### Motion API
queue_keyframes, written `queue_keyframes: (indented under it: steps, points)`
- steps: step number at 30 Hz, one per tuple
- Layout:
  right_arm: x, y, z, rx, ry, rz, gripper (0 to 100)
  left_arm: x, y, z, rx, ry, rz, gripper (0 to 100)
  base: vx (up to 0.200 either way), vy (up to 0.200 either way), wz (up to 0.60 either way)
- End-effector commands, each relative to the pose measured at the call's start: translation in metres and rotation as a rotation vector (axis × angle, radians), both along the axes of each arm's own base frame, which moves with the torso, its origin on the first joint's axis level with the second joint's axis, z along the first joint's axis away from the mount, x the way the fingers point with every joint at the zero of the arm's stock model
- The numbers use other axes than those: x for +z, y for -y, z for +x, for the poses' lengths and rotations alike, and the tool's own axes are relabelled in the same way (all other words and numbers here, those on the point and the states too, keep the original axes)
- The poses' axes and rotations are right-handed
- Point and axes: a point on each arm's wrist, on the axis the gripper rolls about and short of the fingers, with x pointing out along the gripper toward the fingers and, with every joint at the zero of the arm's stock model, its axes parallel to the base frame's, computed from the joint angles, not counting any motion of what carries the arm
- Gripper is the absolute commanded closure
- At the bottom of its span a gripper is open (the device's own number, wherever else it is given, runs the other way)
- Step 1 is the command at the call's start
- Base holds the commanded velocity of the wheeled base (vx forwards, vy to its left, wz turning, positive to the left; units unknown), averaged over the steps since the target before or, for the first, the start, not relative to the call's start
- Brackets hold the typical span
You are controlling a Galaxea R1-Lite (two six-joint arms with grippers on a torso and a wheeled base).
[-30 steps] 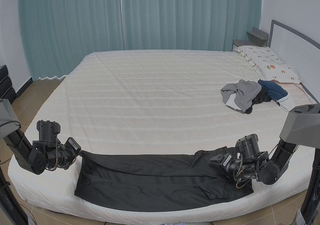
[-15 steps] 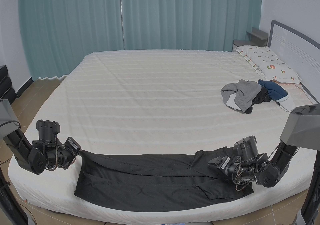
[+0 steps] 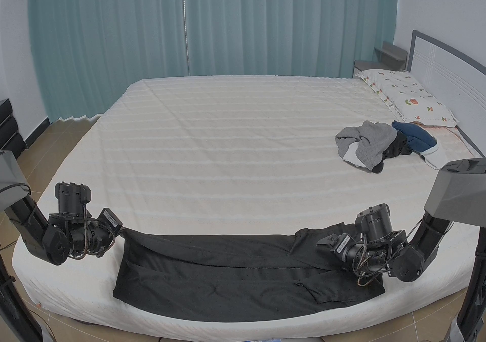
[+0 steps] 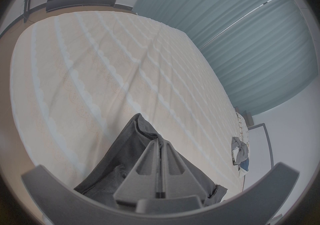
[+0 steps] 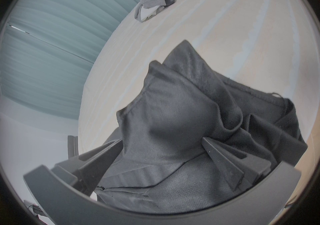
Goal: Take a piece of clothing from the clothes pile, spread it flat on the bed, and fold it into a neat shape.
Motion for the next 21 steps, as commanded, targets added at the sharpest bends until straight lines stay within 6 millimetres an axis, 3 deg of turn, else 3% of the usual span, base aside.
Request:
queue_keyframes:
  steps: [1,10,21]
  points:
    - [0.025,0.016,0.004,-0.024,0.081,0.000,0,0.001,0.000,0.000,0.001,0.003,0.000,100,0.000,0.000,0.00]
    - [0.018,0.042,-0.001,0.004,0.059,-0.108,0,0.012,0.000,-0.002,0.014,0.042,-0.016,100,0.000,0.000,0.00]
    - [-0.009,0.042,-0.003,0.084,-0.025,-0.149,0,0.013,0.000,-0.002,0.016,0.043,-0.018,100,0.000,0.000,0.00]
